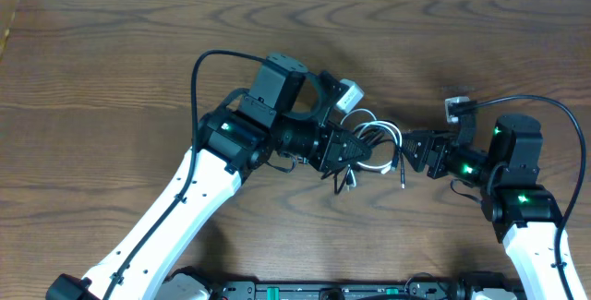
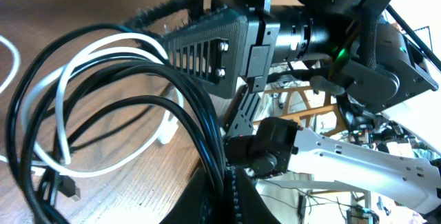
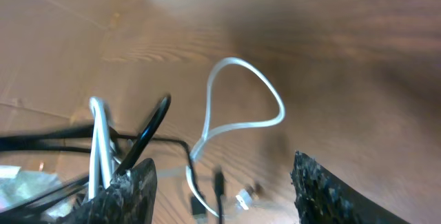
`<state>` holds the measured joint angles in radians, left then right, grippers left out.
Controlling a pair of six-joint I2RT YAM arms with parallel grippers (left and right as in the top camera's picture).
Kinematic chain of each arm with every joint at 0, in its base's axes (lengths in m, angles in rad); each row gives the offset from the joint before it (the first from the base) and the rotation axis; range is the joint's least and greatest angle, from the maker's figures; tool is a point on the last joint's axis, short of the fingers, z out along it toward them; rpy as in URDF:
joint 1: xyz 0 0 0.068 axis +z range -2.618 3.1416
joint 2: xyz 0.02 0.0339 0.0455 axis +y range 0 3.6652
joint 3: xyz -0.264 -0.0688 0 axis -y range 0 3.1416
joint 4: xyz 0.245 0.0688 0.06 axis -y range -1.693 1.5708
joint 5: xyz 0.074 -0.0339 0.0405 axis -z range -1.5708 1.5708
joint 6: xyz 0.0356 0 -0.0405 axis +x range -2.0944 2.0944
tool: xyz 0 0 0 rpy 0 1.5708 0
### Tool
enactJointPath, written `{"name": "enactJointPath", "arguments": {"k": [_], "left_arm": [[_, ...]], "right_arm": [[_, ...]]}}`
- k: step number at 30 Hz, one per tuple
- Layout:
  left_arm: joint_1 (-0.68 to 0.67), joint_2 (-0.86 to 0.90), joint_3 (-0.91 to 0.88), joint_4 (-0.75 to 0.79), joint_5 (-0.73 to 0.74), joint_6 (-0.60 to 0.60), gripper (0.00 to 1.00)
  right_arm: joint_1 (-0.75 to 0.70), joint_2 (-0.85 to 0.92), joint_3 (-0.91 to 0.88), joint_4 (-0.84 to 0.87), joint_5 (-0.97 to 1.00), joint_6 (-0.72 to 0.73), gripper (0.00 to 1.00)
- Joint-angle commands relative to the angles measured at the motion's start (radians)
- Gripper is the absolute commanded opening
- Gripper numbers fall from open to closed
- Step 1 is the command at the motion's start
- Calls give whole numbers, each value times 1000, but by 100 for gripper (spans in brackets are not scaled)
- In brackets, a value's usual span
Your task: Untangle cables
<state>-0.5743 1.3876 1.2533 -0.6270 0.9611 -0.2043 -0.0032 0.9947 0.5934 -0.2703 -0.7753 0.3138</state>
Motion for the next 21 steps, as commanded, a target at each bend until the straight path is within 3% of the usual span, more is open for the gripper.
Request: {"name": "enactJointPath", "arguments": {"k": [1,6,8,13,21], "left_arm": [[-5,-17,15,4,30,21,7],[-5,-17,15,5,30,28,7],[-5,-17,15,4,30,28,7],[-5,-17,15,4,30,28,7],[-5,-17,15,-5,29,28,7]], "right_arm": [[5,0,-1,25,-100,15,59],[5,0,-1,24,-146,15,61],[5,0,-1,44,-235,-3,67],[5,0,-1,154,-432,-30,70],[2,0,-1,191,-239,-29,70]]}}
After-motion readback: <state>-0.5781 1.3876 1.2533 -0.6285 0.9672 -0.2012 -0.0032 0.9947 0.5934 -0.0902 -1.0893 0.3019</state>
